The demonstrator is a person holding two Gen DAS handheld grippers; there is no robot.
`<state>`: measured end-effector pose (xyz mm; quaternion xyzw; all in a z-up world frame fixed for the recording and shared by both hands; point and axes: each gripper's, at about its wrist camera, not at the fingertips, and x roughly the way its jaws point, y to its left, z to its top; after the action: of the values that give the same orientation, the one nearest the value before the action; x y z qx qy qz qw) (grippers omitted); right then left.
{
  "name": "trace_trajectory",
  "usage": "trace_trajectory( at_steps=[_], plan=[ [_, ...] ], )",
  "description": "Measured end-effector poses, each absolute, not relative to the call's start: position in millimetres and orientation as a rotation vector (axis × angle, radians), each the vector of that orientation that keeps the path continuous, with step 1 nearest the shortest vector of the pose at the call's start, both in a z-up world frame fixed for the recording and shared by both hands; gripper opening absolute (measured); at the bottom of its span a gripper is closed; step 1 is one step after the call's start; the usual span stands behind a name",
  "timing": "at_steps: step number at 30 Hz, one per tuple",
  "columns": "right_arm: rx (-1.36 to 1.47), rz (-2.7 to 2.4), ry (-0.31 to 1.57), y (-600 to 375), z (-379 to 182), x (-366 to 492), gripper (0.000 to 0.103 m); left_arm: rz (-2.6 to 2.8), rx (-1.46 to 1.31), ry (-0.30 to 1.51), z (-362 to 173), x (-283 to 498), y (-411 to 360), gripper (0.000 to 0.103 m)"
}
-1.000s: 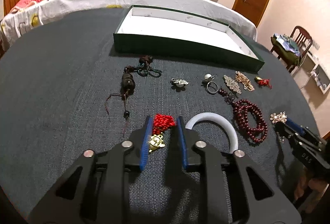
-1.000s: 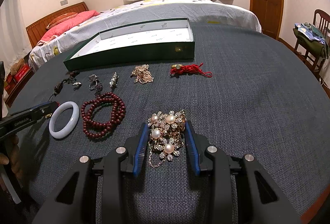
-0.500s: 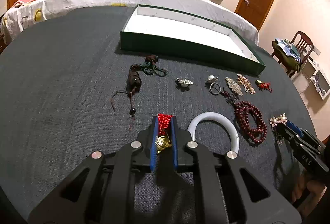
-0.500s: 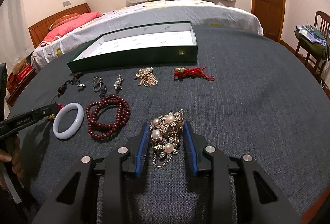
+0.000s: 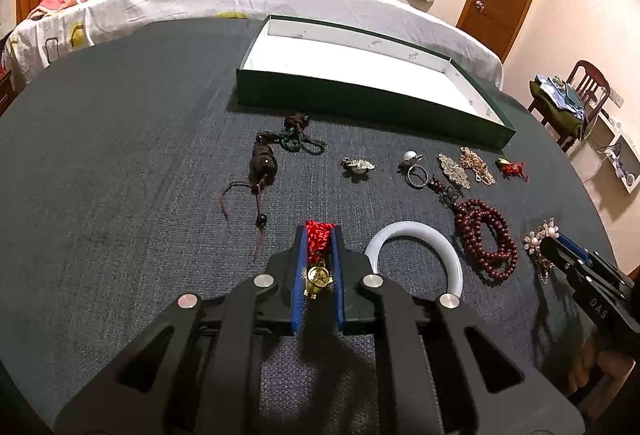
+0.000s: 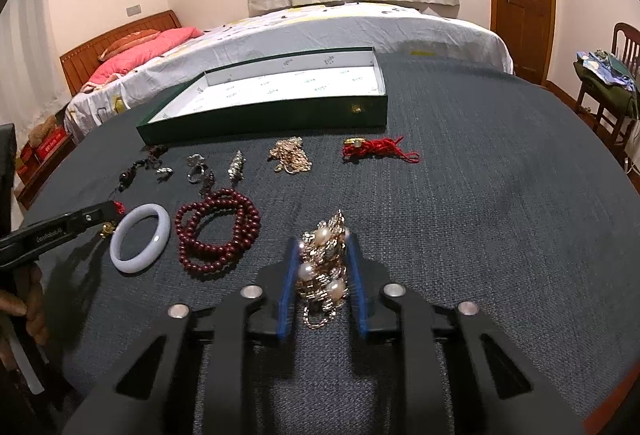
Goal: Organize jewelry
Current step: 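Carry both items into the green box and open both tools to release them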
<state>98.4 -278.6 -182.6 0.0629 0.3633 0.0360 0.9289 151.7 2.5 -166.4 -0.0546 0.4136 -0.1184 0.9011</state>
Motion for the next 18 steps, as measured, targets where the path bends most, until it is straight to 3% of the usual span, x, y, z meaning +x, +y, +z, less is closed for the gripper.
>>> trace_trajectory(
  at_steps=[18],
  plan=[
    [0.142,0.094,0.722,-280.3,-171.6,97.2,0.014,-0.255,-0.118,0.831,-152.9,149.1,-0.6,0.012]
  ],
)
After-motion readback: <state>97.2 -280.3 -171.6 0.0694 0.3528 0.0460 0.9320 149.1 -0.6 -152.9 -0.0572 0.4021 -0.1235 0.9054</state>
